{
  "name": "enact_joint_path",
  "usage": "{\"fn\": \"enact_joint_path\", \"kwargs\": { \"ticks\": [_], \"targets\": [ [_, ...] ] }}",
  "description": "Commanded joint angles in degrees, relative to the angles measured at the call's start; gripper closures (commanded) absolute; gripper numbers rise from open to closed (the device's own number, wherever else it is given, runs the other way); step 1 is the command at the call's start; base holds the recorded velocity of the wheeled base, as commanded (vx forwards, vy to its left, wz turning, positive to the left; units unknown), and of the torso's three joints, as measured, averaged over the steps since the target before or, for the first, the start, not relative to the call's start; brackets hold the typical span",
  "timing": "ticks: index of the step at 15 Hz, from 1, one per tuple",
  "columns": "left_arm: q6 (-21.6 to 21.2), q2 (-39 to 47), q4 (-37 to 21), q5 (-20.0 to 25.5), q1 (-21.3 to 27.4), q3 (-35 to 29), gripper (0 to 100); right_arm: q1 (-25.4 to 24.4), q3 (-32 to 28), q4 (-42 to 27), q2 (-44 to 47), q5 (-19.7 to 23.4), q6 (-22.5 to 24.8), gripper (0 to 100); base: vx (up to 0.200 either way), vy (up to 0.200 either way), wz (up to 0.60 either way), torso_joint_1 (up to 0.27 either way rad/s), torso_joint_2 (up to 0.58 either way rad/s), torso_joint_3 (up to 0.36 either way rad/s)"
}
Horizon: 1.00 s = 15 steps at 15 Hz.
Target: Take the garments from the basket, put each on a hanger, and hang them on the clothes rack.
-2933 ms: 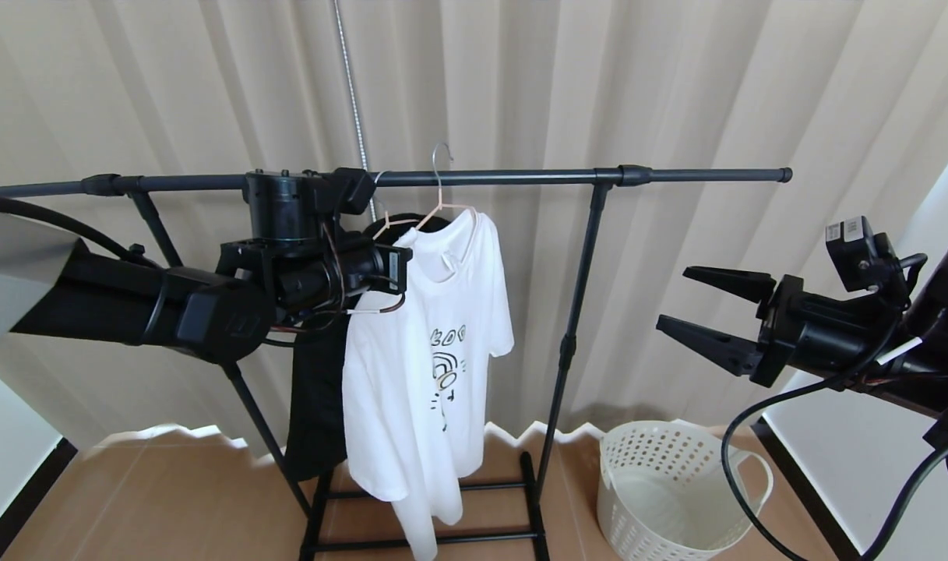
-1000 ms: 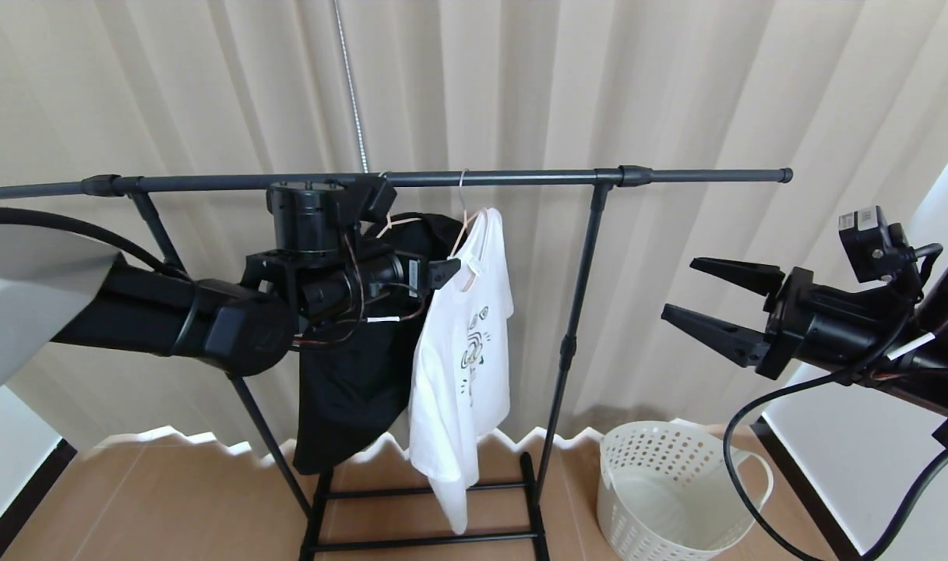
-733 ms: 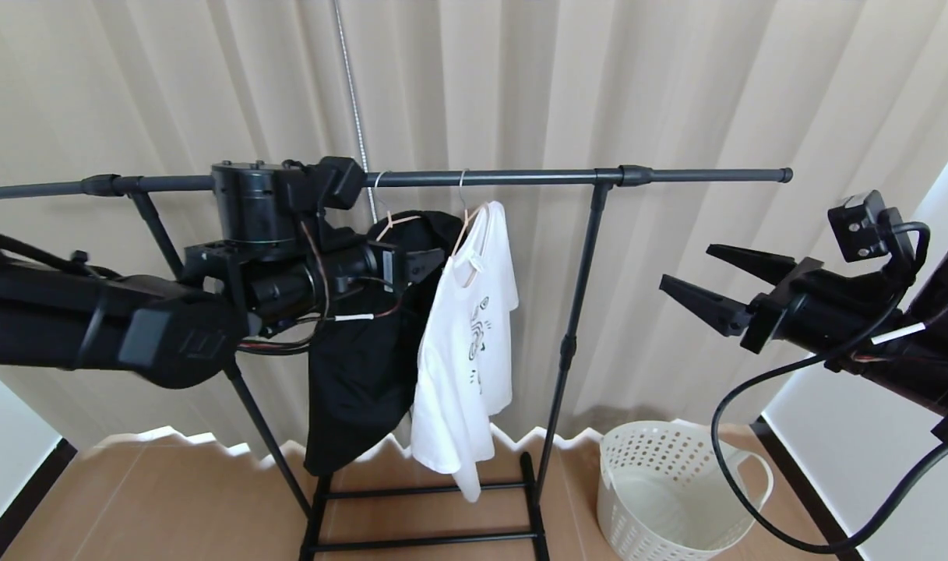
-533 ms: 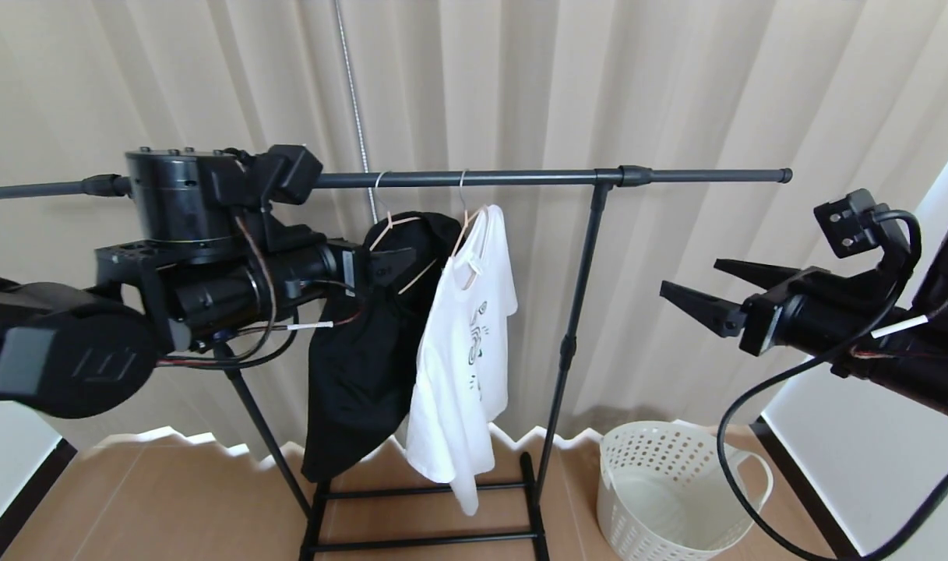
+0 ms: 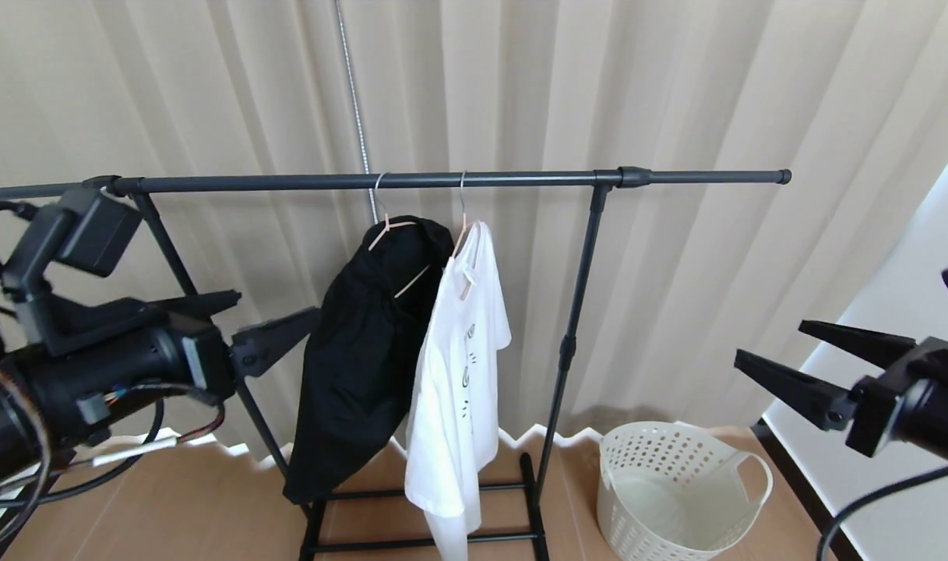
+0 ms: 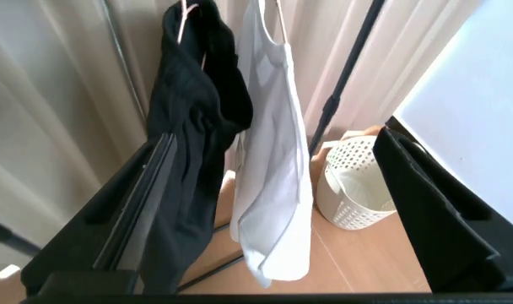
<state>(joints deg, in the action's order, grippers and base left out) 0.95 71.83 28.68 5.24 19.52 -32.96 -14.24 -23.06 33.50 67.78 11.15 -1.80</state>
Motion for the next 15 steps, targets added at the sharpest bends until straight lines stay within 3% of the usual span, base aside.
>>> {"fn": "enact_joint_path", "kwargs": {
  "ticks": [1, 4, 6, 9, 11, 15],
  "targets": [
    [-0.16, -13.73, -0.38, -0.14, -0.09, 10.38, 0, -1.58, 10.50, -0.19, -12.85, -0.78, 0.22, 0, 0.000, 0.000, 0.00, 0.000, 0.00, 0.000],
    [-0.25, -23.93, -3.90, -2.61, -0.27, 18.29, 0, -1.49, 19.02, -1.42, -21.37, -1.57, 0.22, 0, 0.000, 0.000, 0.00, 0.000, 0.00, 0.000],
    [-0.07, -34.83, -11.46, -2.87, -0.36, 22.68, 0, -1.41, 23.06, -9.51, -30.87, -3.07, 0.40, 0, 0.000, 0.000, 0.00, 0.000, 0.00, 0.000],
    [-0.07, -48.36, -25.26, -3.22, -3.70, 25.40, 0, -1.23, 22.80, -25.94, -47.04, -5.00, 0.66, 0, 0.000, 0.000, 0.00, 0.000, 0.00, 0.000],
    [-0.16, -53.90, -29.21, -2.69, -7.21, 26.20, 0, -1.23, 21.48, -34.47, -54.86, -5.00, 0.66, 0, 0.000, 0.000, 0.00, 0.000, 0.00, 0.000],
    [-0.25, -61.54, -31.06, -3.13, -12.05, 28.83, 0, 2.72, 20.60, -36.14, -59.87, -6.94, 0.75, 0, 0.000, 0.000, 0.00, 0.000, 0.00, 0.000]
  ]
}}
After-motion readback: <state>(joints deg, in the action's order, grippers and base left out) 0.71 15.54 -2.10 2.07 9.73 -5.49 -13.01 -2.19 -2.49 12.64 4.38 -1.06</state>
